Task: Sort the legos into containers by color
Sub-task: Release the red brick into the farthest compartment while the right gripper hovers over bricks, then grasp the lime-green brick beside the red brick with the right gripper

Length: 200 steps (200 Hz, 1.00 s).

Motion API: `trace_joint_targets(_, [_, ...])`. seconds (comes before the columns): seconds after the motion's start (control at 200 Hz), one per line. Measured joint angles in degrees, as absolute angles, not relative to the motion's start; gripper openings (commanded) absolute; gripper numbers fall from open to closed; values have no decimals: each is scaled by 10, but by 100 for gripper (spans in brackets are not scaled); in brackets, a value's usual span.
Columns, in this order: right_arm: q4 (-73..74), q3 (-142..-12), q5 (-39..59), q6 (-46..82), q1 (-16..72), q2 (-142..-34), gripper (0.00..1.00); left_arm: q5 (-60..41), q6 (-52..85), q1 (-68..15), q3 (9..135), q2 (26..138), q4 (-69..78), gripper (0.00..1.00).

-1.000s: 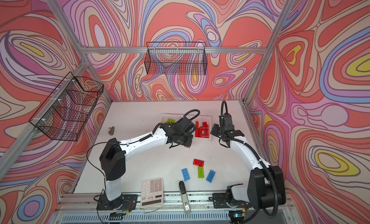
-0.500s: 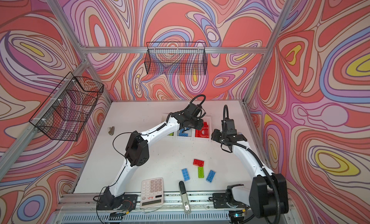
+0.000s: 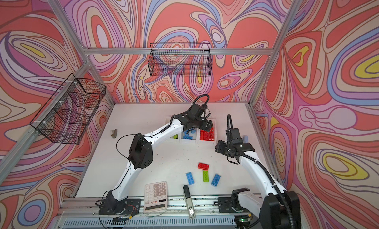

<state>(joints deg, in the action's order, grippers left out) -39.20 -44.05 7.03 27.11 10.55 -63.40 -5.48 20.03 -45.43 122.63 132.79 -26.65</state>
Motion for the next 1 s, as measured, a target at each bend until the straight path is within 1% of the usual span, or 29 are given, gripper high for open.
trace_joint_targets(0.155, [-412,-437,35,317,198,-625,59,-41,187,-429,1108,1210,-228,100])
trace_joint_targets(0.32, [-435,-422,-11,380,307,-618,59,-9,172,-384,965,1053,-163,100])
trace_joint_targets(0.481, [-458,-417,-38,421,374,-620,60,16,170,-349,838,945,-121,100])
trace_joint_targets(0.711, [-463,-406,-54,457,431,-645,62,29,187,-312,708,893,-118,100])
trace_joint_targets(1.002, [-452,-376,-62,496,492,-669,63,31,214,-295,642,841,-129,100])
